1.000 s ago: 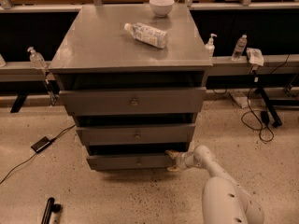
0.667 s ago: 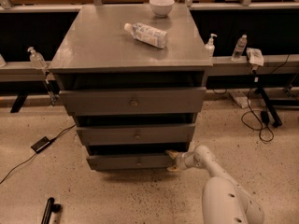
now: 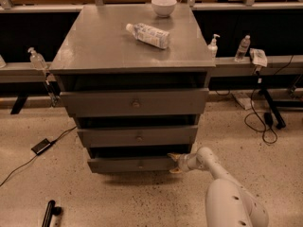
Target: Open bottom drawer
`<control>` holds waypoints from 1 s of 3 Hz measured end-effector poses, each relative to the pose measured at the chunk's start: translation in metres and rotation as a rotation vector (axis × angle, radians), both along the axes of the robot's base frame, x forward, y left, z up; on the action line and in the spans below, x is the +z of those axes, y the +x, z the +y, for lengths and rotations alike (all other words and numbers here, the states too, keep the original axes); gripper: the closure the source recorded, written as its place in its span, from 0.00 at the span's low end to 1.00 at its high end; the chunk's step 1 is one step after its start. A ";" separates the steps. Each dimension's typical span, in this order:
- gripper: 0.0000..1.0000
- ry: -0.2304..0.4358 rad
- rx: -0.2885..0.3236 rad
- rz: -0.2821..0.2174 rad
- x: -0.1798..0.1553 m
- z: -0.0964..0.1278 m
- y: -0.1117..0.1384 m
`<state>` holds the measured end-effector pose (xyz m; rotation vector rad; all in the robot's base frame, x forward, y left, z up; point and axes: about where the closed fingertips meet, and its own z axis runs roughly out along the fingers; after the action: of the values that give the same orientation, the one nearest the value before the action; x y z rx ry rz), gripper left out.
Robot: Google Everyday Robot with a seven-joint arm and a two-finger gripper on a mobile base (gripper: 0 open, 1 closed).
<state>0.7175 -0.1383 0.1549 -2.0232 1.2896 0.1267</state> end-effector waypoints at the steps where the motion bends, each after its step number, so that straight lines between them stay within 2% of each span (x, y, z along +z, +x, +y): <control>1: 0.45 0.000 0.000 0.000 0.000 0.000 0.000; 2: 0.27 0.000 0.000 0.000 0.000 0.000 0.000; 3: 0.04 0.000 0.000 0.000 0.000 0.000 0.000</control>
Offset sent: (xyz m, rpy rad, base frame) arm -0.1313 -0.0177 0.0205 0.0290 0.2042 0.2271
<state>0.7174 -0.1383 0.1550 -2.0234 1.2894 0.1270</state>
